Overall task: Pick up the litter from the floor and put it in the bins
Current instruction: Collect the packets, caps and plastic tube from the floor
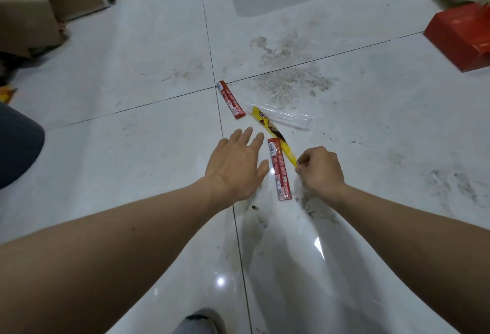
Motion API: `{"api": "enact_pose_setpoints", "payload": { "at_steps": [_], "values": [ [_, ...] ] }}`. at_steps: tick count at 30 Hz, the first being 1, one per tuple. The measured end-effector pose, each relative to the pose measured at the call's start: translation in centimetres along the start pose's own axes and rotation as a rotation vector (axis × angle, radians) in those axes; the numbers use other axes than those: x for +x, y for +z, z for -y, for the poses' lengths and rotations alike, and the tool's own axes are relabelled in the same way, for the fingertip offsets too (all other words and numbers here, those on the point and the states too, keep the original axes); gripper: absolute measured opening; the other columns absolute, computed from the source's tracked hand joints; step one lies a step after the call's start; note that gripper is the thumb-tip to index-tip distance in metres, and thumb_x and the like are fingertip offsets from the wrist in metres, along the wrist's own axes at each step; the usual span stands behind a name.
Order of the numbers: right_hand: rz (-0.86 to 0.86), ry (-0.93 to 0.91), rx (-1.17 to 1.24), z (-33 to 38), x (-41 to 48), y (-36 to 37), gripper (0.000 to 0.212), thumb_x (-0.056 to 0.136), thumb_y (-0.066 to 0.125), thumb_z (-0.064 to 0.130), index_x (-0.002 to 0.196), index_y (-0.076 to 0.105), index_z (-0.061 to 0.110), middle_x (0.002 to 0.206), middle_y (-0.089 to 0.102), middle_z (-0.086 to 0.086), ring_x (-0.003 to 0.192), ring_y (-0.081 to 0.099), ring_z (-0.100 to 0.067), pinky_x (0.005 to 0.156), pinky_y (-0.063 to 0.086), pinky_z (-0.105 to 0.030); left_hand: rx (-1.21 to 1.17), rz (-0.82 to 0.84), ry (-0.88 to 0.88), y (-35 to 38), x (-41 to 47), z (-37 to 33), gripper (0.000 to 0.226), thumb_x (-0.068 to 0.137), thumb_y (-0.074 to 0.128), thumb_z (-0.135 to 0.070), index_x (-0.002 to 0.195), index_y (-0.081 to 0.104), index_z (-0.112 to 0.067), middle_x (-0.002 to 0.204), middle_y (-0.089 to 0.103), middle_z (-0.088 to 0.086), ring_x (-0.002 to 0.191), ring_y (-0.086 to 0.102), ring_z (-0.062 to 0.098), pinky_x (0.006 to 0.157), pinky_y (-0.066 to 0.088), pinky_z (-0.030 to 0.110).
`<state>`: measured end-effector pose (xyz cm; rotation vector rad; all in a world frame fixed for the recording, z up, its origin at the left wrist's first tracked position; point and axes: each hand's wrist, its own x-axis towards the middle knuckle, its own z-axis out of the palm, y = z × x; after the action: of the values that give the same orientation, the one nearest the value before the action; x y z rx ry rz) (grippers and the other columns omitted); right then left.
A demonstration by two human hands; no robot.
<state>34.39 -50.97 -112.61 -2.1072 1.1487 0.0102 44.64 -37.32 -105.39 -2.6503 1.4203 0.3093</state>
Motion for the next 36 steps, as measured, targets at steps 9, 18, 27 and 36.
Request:
{"api": "enact_pose_setpoints", "payload": {
  "at_steps": [9, 18, 27, 36],
  "values": [
    [-0.101, 0.089, 0.375, -1.2, -1.6, -3.6, 0.012, 0.085, 0.070, 0.008, 0.096, 0.075, 0.007, 0.085, 0.065, -0.001, 0.080, 0.059, -0.013, 0.074, 0.043, -0.018, -0.057, 0.008, 0.074, 0.4, -0.6, -2.3, 0.060, 0.099, 0.038, -0.043, 0.152, 0.023, -0.019, 0.158, 0.022, 0.007, 0.144, 0.020, 0.025, 0.114, 0.025, 0.040],
    [-0.191, 0.181, 0.570, -3.0, -3.2, -6.0, 0.012, 0.082, 0.074, 0.010, 0.076, 0.071, 0.020, 0.080, 0.066, 0.006, 0.082, 0.064, -0.015, 0.085, 0.055, -0.031, -0.267, 0.100, 0.101, 2.3, -0.3, -6.1, 0.054, 0.096, 0.054, -0.033, 0.145, 0.037, -0.020, 0.131, 0.053, 0.009, 0.121, 0.046, 0.028, 0.098, 0.043, 0.039],
    [-0.154, 0.195, 0.580, -4.8, -4.9, -6.4, 0.006, 0.083, 0.075, 0.010, 0.084, 0.073, 0.015, 0.083, 0.066, 0.004, 0.072, 0.059, -0.004, 0.072, 0.050, -0.020, -0.450, 0.127, -0.021, 4.9, 0.3, -6.7, 0.047, 0.089, 0.066, -0.015, 0.134, 0.051, -0.019, 0.117, 0.057, 0.012, 0.106, 0.056, 0.028, 0.091, 0.046, 0.031],
    [-0.130, 0.245, 0.594, -5.6, -5.4, -6.2, 0.007, 0.082, 0.075, 0.009, 0.084, 0.073, 0.016, 0.087, 0.068, 0.001, 0.073, 0.061, -0.007, 0.061, 0.045, -0.013, -0.675, 0.076, -0.150, 5.9, -0.1, -6.6, 0.036, 0.092, 0.049, 0.006, 0.121, 0.061, -0.012, 0.096, 0.063, 0.011, 0.075, 0.060, 0.013, 0.066, 0.045, 0.013]
  ]
}}
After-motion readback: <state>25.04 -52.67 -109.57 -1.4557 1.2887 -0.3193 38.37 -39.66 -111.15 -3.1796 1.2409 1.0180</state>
